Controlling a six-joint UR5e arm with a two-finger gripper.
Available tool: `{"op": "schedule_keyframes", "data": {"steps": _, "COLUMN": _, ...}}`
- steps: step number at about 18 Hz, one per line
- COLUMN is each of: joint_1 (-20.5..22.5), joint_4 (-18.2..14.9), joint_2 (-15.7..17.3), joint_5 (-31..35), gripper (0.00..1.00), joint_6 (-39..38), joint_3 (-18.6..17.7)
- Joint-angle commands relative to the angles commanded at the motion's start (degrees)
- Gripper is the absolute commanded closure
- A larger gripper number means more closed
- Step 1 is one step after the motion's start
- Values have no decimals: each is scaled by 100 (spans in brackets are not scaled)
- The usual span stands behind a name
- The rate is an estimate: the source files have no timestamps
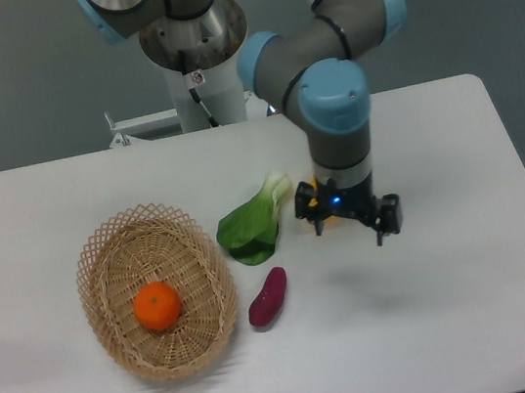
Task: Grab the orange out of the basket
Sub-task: 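Move the open gripper over the table toward the wicker basket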
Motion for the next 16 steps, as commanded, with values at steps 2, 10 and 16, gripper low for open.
{"op": "schedule_keyframes", "data": {"steps": 2, "joint_1": -123, "joint_4": 53, "joint_2": 0, "joint_5": -27, "gripper": 0, "joint_6": -326, "joint_3": 0}}
{"op": "schedule_keyframes", "data": {"steps": 10, "joint_1": -615, "joint_4": 97, "joint_2": 44, "joint_5": -106, "gripper": 0, "joint_6": -513, "joint_3": -114}}
{"op": "schedule_keyframes", "data": {"steps": 16, "joint_1": -1169, "joint_4": 493, "joint_2": 35, "joint_5": -97, "gripper": 0, "joint_6": -1048, "joint_3": -246}}
